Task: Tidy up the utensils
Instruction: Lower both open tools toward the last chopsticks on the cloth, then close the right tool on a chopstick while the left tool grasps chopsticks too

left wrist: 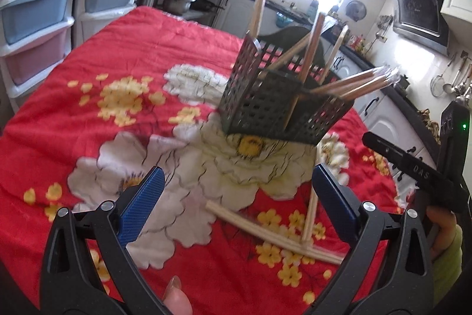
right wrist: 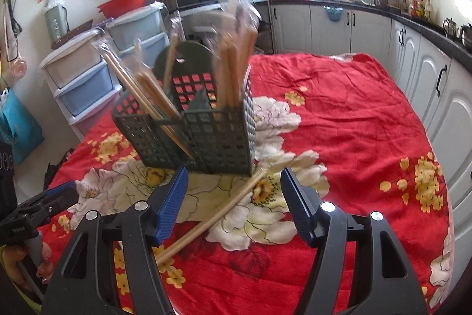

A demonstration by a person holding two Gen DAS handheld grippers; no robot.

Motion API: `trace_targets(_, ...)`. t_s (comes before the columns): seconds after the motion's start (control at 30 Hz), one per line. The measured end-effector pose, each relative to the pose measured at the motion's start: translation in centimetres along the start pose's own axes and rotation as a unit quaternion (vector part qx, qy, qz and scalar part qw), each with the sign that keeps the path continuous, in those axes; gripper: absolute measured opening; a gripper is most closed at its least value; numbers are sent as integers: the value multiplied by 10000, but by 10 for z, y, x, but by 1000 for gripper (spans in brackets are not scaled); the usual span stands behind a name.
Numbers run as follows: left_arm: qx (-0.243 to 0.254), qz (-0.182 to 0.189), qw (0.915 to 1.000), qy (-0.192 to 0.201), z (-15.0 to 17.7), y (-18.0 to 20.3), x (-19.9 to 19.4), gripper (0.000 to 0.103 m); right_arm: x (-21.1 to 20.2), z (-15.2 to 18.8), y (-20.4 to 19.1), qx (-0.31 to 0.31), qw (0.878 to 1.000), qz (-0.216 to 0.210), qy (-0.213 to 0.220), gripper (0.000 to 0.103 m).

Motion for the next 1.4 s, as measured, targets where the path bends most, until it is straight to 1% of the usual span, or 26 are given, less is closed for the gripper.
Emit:
trace_targets(0.07,-131,104,9997,-182,8,-3,3,92,6,4,4,41,9999,19,-97,63)
trace_targets(0.27,-288,368,9972,-588,30,2,9,92,24,15,14,182,9991,2,-377,63)
trace_targets(0.33,-316,492,9957,-719,38,6,11,84,30,18,15,203,9987,-10,-458,63)
trace_targets(0.4,-323,580,9943,-838,44,10,14,75,36,20,17,228,9984,-9,-520,63)
trace_targets(0.47,-376,711,9921,-962,48,13,19,69,43,22,20,291,9977,-6,-615,62)
trace_targets(0.57,-564,789,9887,-1140,52,13,30,68,51,23,23,390,9968,-2,-704,62)
trace_targets(0.6,-643,820,9878,-1157,52,12,32,68,54,23,25,422,9964,8,-729,61)
trace_targets(0.73,-982,971,9830,-1206,45,6,41,68,69,26,32,655,9937,-61,-909,52)
trace_targets(0.87,-1028,919,9826,-1244,39,5,48,64,81,27,32,880,9904,-250,-1034,46)
trace_targets(0.93,-1011,851,9834,-1247,37,3,52,59,87,28,32,942,9891,-288,-1099,44)
trace_targets(1.0,-1012,777,9841,-1238,35,1,56,51,91,28,33,981,9885,-262,-1121,42)
trace_targets(1.03,-1005,750,9844,-1231,33,0,57,49,92,28,33,982,9885,-260,-1119,40)
trace_targets(1.1,-1016,685,9850,-1212,31,-4,61,38,95,28,35,989,9882,-236,-1148,37)
trace_targets(1.13,-1038,661,9850,-1209,30,-6,63,34,96,29,36,1004,9879,-246,-1153,36)
trace_targets(1.17,-1069,642,9848,-1209,29,-9,65,28,96,29,36,1000,9879,-242,-1160,32)
trace_targets(1.2,-1090,636,9845,-1216,29,-11,65,25,96,29,37,989,9880,-220,-1166,31)
trace_targets(1.27,-1126,639,9840,-1220,28,-15,67,22,95,30,41,1062,9873,-224,-1160,24)
trace_targets(1.4,-1214,668,9825,-1242,24,-20,71,17,92,33,47,1302,9843,-365,-1132,18)
Point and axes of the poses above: each gripper's, at about its wrist camera, not at the fingertips, and x roughly the way its jaws point, y to its right, z to its underside, the point moved 6 cm from there along x, roughly the way its jaws point, and after that the axes turned 5 degrees about -z, right-handed, at the moved point
